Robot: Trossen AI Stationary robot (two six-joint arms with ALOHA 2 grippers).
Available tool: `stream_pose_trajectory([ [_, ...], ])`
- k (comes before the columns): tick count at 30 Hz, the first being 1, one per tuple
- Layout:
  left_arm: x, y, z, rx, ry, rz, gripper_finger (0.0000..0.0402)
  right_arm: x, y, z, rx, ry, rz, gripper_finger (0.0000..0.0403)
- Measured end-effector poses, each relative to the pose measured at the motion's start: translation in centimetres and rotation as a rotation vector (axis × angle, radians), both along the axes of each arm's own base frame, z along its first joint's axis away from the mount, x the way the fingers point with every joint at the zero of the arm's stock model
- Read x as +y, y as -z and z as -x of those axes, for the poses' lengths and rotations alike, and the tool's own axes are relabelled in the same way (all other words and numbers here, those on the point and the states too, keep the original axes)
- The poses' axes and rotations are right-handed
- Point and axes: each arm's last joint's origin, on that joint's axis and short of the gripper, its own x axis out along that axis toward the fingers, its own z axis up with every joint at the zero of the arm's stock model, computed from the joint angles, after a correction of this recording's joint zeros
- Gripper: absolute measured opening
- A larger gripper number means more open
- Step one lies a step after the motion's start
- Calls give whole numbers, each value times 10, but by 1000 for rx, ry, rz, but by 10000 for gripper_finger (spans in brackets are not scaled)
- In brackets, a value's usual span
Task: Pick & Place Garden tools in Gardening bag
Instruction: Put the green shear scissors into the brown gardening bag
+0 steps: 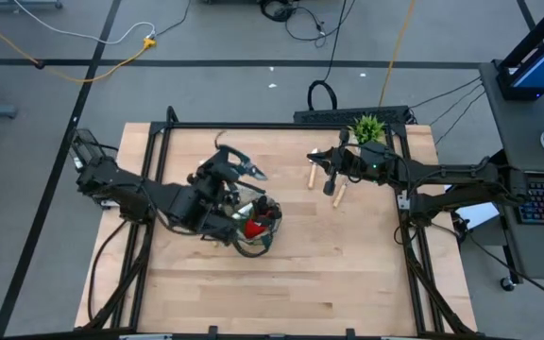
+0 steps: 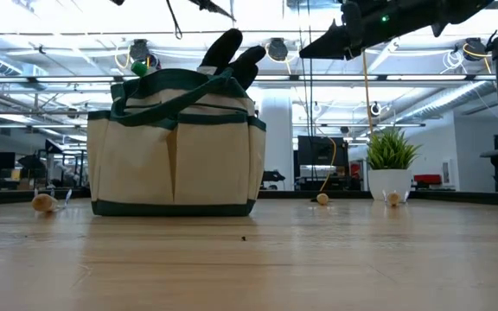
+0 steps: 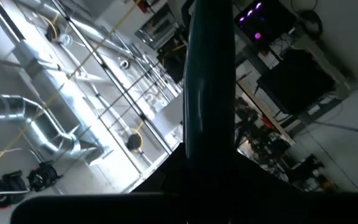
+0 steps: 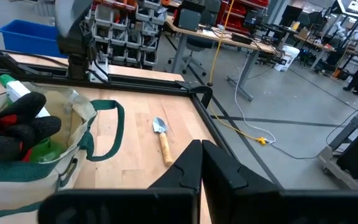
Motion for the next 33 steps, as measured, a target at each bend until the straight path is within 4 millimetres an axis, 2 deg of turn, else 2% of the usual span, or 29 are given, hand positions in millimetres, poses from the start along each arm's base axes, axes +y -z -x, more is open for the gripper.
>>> stream_pose_trajectory([
  [6,-3,31,40,155,73,-112,58,0,-2,0,-22,2,-12,0],
  [10,0,44,66,212,114,-168,69,0,-4,0,-52,19,-29,0],
  [15,1,68,83,289,149,-204,62,-3,-4,0,-75,107,-61,0],
  [20,-3,85,90,347,185,-236,60,-3,-5,1,-88,127,-85,0],
  [33,-24,89,94,271,286,-222,60,-4,-5,1,-122,184,-136,0],
])
